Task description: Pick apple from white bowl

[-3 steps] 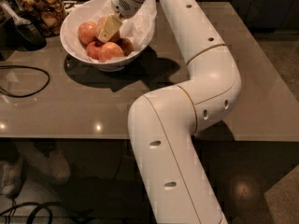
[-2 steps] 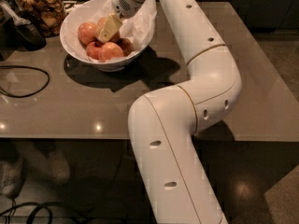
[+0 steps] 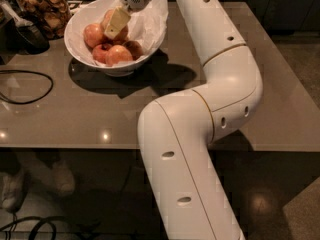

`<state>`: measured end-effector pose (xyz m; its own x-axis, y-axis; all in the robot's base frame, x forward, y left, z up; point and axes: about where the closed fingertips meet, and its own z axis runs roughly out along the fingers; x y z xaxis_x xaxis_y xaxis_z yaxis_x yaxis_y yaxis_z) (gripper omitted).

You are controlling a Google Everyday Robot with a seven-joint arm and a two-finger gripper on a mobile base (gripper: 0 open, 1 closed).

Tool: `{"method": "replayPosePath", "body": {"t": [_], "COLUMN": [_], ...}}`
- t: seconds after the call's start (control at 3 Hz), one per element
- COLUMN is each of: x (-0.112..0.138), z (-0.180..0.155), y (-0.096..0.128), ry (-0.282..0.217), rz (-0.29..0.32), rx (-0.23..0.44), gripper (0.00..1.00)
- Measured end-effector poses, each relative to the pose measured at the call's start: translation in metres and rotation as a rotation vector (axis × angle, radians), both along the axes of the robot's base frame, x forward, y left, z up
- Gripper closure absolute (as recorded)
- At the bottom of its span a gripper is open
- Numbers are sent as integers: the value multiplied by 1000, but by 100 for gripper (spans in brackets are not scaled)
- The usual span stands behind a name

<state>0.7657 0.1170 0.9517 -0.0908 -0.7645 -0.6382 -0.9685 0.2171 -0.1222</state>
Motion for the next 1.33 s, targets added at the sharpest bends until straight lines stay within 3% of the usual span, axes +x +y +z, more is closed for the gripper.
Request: {"method": "replayPosePath", "body": {"t": [0.33,0.67,1.33], "x": [-6,-16,-53], "z": [27,42,86], "y": [3,8,19], "ry": [-38,-42,-46], "rz": [-4,19,120], "rx": [18,51,150], "gripper": [100,100,100]}}
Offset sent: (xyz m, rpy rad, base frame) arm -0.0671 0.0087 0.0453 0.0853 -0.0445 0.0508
